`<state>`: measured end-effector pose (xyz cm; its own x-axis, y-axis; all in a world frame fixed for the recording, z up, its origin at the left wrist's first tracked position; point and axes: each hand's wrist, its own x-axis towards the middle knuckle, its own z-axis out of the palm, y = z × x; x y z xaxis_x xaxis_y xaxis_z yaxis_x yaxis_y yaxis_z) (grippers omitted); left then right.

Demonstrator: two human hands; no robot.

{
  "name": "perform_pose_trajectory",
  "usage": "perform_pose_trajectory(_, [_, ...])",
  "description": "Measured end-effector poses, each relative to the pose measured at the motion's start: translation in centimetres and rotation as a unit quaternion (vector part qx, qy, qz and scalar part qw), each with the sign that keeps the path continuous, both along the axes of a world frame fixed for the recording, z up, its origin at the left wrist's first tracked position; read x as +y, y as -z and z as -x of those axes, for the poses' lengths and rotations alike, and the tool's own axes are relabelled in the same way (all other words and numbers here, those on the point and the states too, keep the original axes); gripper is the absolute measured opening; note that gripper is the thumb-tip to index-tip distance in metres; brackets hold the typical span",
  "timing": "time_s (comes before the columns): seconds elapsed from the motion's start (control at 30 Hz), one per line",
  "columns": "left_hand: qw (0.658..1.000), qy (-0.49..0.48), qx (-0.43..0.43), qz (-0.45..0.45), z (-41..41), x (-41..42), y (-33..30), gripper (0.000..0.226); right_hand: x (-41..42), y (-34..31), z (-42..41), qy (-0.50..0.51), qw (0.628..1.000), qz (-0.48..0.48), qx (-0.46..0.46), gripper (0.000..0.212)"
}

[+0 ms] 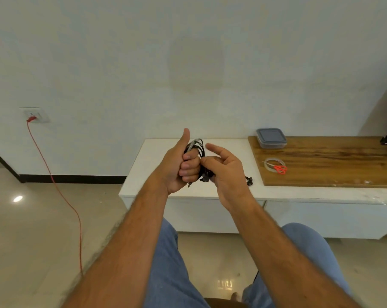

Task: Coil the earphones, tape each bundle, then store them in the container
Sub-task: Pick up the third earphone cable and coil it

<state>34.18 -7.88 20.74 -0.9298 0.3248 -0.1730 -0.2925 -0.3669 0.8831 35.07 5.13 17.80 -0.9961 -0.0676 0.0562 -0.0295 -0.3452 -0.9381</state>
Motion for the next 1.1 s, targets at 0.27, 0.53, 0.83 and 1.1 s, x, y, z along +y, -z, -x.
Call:
perform_pose_trajectory(0.27, [0.999, 0.015, -0.052, 0.004, 1.3, -0.7, 2.9, 0.062, 1.5, 1.2, 2.4, -0.130, 0.985, -0.116, -0.014, 0.013])
perform_pose_trajectory(0.53, [0.996, 0.014, -0.075, 0.038, 2.1, -0.3, 4.3, 0.064, 1.0, 4.0, 3.7, -0.050, 0.978, -0.195, 0.048, 0.014])
perform_pose_trajectory(0.83, [0.982, -0.127, -0.107, 0.087, 3.7, 0.5, 6.5, 0.054, -0.6, 7.1, 4.6, 0.038, 0.967, -0.241, 0.072, 0.013])
perform_pose_trajectory(1.1, [0.963, -0.224, -0.124, 0.081, 5.6, 1.4, 9.3, 0.049, -1.0, 9.3, 7.0, 0.046, 0.954, -0.294, 0.044, 0.017])
